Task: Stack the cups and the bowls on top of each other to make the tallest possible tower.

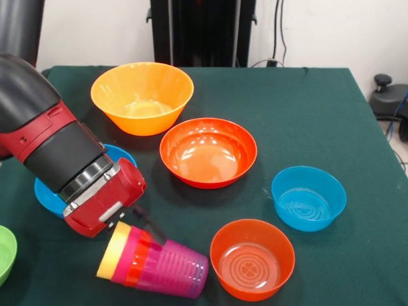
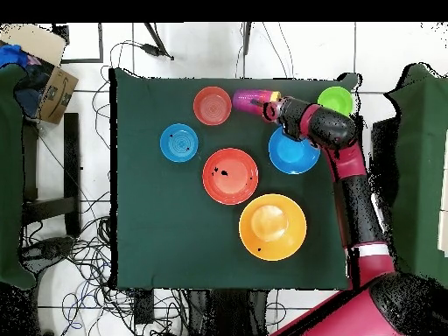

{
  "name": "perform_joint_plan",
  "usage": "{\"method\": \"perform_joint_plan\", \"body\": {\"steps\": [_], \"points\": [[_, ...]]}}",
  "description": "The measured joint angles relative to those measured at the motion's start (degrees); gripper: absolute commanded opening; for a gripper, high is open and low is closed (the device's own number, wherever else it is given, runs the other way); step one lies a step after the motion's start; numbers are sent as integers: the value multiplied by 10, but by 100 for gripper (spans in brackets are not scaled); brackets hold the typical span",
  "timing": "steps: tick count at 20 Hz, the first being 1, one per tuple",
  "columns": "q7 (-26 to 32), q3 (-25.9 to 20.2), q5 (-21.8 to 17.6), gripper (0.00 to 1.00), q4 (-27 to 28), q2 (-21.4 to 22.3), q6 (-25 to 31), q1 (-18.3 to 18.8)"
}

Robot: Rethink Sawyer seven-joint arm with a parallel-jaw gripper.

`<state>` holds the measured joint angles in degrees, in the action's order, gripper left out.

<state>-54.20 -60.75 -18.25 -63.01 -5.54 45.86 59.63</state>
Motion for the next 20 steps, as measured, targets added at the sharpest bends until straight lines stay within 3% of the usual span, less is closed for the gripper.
{"method": "perform_joint_plan", "body": {"steps": [14, 20], "points": [[0, 0, 9, 0, 0, 5, -4, -6], [0, 24, 5, 0, -9, 37, -26, -13]]}}
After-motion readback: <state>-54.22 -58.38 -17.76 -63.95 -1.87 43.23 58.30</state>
